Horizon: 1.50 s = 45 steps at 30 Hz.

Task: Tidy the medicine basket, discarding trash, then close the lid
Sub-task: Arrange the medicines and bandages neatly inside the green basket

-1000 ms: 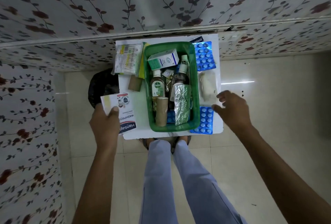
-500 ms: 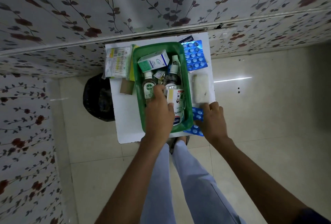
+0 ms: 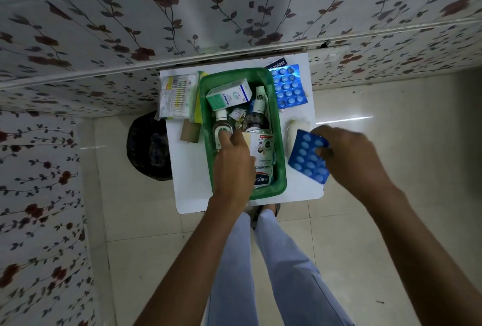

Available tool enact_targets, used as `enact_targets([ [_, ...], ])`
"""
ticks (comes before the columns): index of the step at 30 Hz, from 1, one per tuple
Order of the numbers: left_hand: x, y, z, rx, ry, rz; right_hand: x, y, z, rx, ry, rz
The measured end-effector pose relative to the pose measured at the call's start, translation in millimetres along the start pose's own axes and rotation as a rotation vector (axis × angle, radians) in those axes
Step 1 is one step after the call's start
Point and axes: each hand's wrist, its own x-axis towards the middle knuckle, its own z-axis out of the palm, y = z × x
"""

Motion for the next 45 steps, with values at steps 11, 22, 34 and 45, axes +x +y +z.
enact_targets([
  [11,11.4,-51.5,-44.5,-0.357,0.441,-0.032,34.7,-72.3,-10.1,0.252,-0.16,-0.191],
  [22,81.1,-100.6,-49.8,-0.391,0.266,-0.292,126.2,-17.6,19.3,0.13,0.121,0.034],
  [34,106.9,-104.5,-64.7,-0.733,0.153,-0.497,158.8,-26.5,5.3,-0.279,-0.003,-0.153],
  [45,80.1,-105.2,-85.8,-1.187,0.3,-0.556,54.7,-79.5,-44.7,0.409,0.386,-0.186],
])
